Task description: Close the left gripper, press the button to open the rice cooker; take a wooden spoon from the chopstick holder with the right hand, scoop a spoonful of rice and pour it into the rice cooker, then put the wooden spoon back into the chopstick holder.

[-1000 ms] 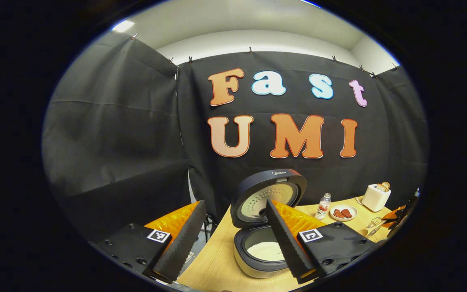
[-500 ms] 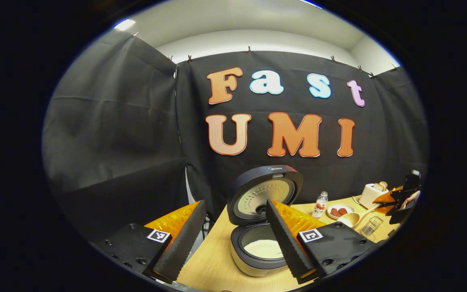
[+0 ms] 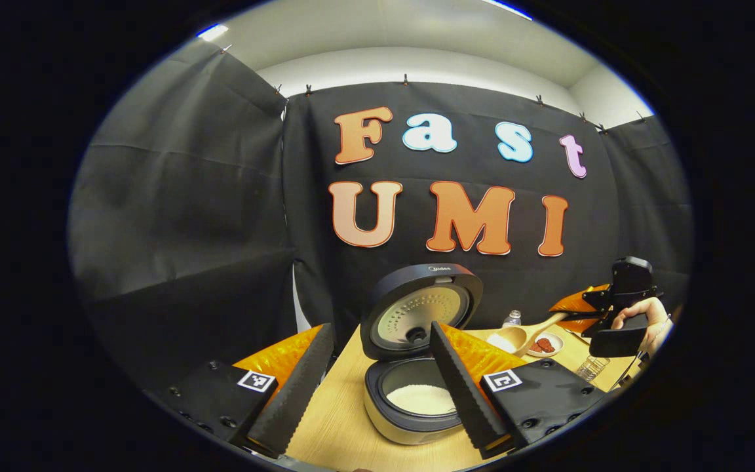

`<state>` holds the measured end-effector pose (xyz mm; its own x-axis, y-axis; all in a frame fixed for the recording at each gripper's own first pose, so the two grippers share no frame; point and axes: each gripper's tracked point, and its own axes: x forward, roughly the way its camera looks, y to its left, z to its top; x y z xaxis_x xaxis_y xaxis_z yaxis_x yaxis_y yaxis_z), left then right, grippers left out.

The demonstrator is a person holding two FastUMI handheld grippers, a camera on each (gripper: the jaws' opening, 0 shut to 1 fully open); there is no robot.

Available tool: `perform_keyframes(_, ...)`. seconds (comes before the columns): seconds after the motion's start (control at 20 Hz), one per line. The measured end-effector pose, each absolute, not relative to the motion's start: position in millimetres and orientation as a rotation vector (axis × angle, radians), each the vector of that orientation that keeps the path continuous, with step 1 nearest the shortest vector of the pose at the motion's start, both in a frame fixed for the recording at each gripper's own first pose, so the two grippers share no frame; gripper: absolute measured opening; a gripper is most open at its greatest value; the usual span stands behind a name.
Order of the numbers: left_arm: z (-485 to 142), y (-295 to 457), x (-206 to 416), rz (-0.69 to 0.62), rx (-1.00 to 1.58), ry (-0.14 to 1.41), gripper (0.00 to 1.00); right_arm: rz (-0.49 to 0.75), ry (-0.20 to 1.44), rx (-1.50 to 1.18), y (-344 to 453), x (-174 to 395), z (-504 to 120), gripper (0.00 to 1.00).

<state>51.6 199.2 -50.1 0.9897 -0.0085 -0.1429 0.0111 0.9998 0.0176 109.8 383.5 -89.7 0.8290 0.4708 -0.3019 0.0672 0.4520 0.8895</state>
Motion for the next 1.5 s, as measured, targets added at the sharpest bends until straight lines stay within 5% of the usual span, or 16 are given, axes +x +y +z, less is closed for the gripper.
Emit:
perform_keyframes(0.45,-45,227,49,0.012,0.002,0.136,0.98,0.313,0.508,0.817,422,115,-75,0.1)
perform_keyframes(1.5,-44,232,48,0.02,0.002,0.12,0.98,0.376,0.444,0.656,446,103,-55,0.1)
